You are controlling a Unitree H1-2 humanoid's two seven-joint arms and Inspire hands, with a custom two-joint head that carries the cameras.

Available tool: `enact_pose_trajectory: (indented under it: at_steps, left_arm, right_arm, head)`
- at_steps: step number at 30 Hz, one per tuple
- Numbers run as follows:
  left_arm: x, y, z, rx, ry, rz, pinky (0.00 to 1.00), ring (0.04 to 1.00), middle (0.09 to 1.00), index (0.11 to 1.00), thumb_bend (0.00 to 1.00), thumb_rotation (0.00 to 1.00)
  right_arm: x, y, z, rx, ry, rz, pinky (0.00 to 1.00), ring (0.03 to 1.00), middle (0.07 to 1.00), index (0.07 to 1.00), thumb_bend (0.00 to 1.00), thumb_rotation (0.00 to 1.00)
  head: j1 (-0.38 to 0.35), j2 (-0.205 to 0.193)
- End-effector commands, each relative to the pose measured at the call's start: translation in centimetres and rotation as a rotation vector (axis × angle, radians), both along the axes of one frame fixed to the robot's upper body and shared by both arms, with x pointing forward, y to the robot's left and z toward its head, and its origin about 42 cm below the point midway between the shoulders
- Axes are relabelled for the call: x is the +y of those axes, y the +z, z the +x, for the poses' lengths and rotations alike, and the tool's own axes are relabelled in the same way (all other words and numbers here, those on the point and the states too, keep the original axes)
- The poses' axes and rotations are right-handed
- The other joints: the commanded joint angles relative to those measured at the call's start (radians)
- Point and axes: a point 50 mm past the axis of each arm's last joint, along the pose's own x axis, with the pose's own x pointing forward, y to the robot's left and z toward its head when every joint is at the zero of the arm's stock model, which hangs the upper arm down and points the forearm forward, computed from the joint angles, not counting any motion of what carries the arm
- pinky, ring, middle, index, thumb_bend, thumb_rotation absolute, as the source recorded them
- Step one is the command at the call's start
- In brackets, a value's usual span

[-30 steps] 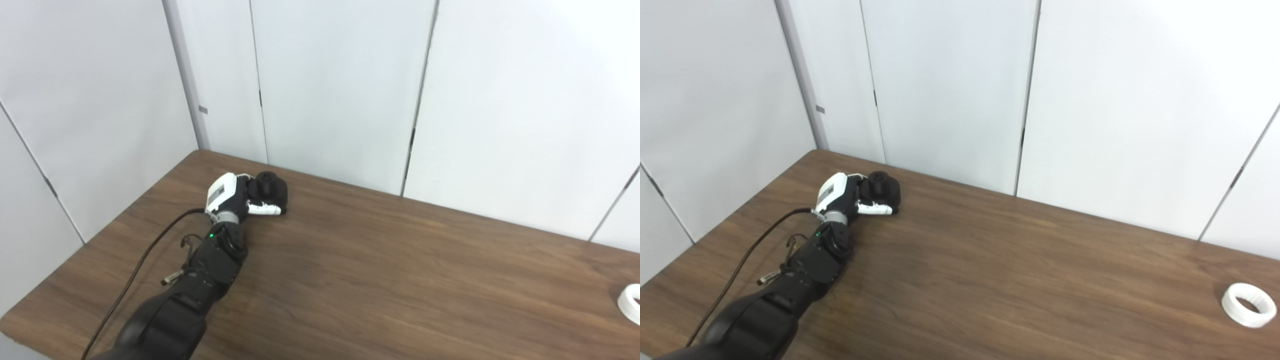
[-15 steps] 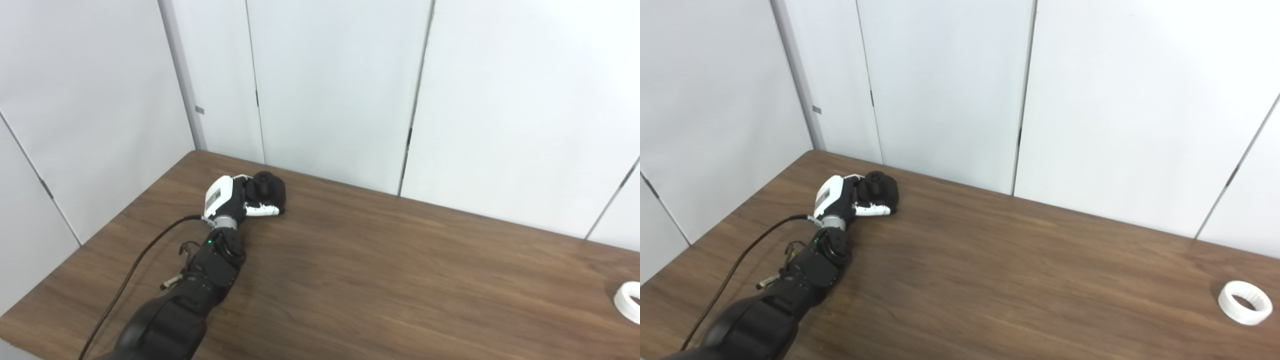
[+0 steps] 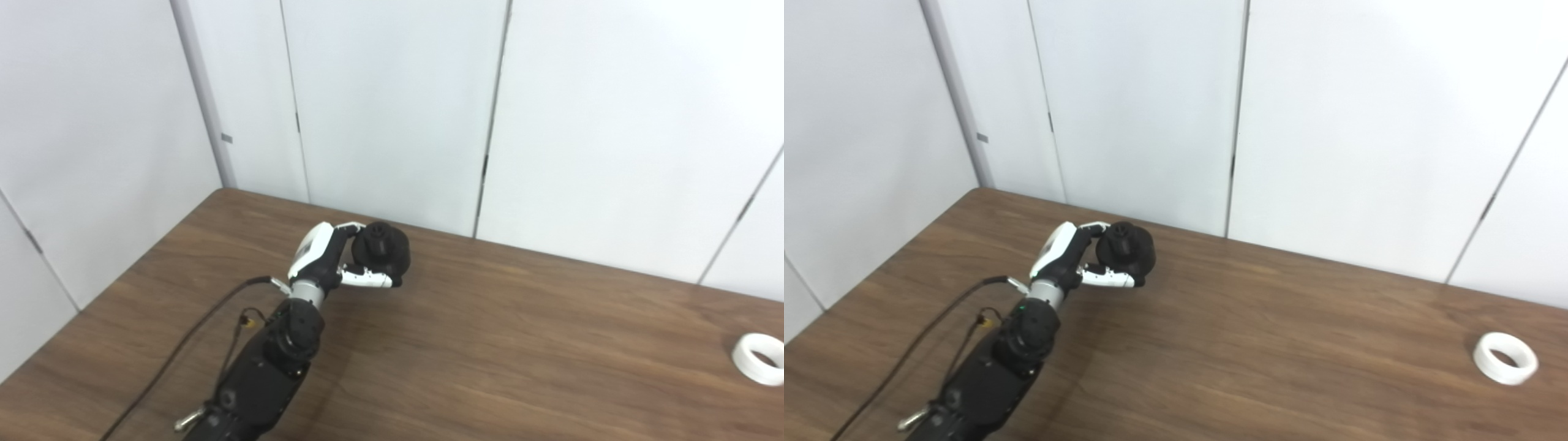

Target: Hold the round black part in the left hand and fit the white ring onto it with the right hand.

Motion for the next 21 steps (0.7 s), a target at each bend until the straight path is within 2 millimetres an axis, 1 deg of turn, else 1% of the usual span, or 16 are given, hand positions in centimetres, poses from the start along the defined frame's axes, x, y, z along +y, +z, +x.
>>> enact_pose_trajectory:
  at_steps: [1, 2, 3, 4, 5, 7, 11, 12, 14, 15, 16, 20, 21]
  left_arm:
    - [-0.6, 3.0, -0.6, -0.056, -0.052, 0.036, 0.86, 0.877, 0.802, 0.484, 0.52, 0.05]
    - [-1.1, 3.7, -1.5, -0.052, -0.075, 0.039, 0.86, 0.882, 0.805, 0.484, 0.52, 0.05]
    - [-1.6, 4.3, -2.4, -0.053, -0.097, 0.042, 0.84, 0.878, 0.808, 0.484, 0.52, 0.05]
    - [-2.1, 4.8, -3.3, -0.06, -0.121, 0.043, 0.82, 0.875, 0.811, 0.484, 0.52, 0.05]
    - [-2.5, 5.4, -4.2, -0.069, -0.147, 0.042, 0.81, 0.872, 0.811, 0.483, 0.52, 0.05]
    - [-3.4, 6.2, -6.0, -0.087, -0.202, 0.047, 0.81, 0.872, 0.809, 0.483, 0.52, 0.06]
    - [-4.6, 6.7, -8.9, -0.092, -0.278, 0.056, 0.8, 0.861, 0.802, 0.483, 0.52, 0.06]
    - [-4.7, 6.8, -9.3, -0.09, -0.286, 0.057, 0.8, 0.861, 0.801, 0.483, 0.52, 0.06]
    - [-5.0, 6.8, -10.2, -0.086, -0.305, 0.065, 0.81, 0.864, 0.8, 0.483, 0.52, 0.06]
    - [-5.3, 6.7, -10.6, -0.083, -0.317, 0.064, 0.81, 0.864, 0.798, 0.483, 0.52, 0.06]
    - [-5.5, 6.7, -11.0, -0.081, -0.328, 0.06, 0.81, 0.864, 0.799, 0.483, 0.52, 0.06]
    - [-6.0, 6.8, -12.2, -0.078, -0.368, 0.058, 0.8, 0.866, 0.796, 0.482, 0.52, 0.06]
    - [-6.1, 6.8, -12.5, -0.078, -0.376, 0.059, 0.8, 0.864, 0.794, 0.482, 0.52, 0.06]
  right_arm:
    - [0.3, 1.1, 0.4, -0.056, -0.003, -0.021, 1.0, 0.964, 0.92, 0.886, 0.59, 1.0]
    - [0.5, 1.1, 0.5, -0.059, -0.001, -0.023, 1.0, 0.962, 0.919, 0.884, 0.58, 1.0]
    - [0.6, 1.1, 0.5, -0.063, 0.012, -0.018, 1.0, 0.961, 0.917, 0.884, 0.57, 1.0]
    - [0.7, 1.1, 0.6, -0.065, 0.023, -0.016, 1.0, 0.978, 0.932, 0.899, 0.57, 1.0]
    - [0.8, 1.1, 0.7, -0.067, 0.033, -0.013, 1.0, 0.989, 0.941, 0.908, 0.59, 1.0]
    - [0.9, 1.1, 0.7, -0.066, 0.038, -0.014, 1.0, 0.998, 0.952, 0.913, 0.64, 1.0]
    - [1.5, 1.3, 0.9, -0.058, 0.027, -0.014, 1.0, 0.995, 0.943, 0.896, 0.65, 1.0]
    - [1.7, 1.3, 0.9, -0.056, 0.026, -0.017, 1.0, 0.989, 0.937, 0.892, 0.65, 1.0]
    - [2.0, 1.4, 1.1, -0.057, 0.024, -0.019, 1.0, 0.983, 0.932, 0.889, 0.65, 1.0]
    - [2.1, 1.4, 1.1, -0.057, 0.025, -0.018, 1.0, 0.98, 0.927, 0.885, 0.65, 1.0]
    - [2.3, 1.5, 1.1, -0.058, 0.027, -0.016, 1.0, 0.976, 0.923, 0.883, 0.66, 1.0]
    - [2.9, 1.9, 1.2, -0.065, 0.029, -0.019, 1.0, 0.964, 0.911, 0.878, 0.66, 1.0]
    - [3.0, 1.9, 1.3, -0.066, 0.031, -0.023, 1.0, 0.962, 0.911, 0.879, 0.66, 1.0]
  head:
    - [-0.018, 0.008]
    - [-0.027, 0.012]
    - [-0.039, 0.016]
    - [-0.049, 0.022]
    - [-0.058, 0.027]
    - [-0.083, 0.038]
    - [-0.129, 0.067]
    - [-0.142, 0.072]
    - [-0.17, 0.097]
    - [-0.17, 0.097]
    - [-0.194, 0.116]
    - [-0.254, 0.171]
    - [-0.254, 0.171]
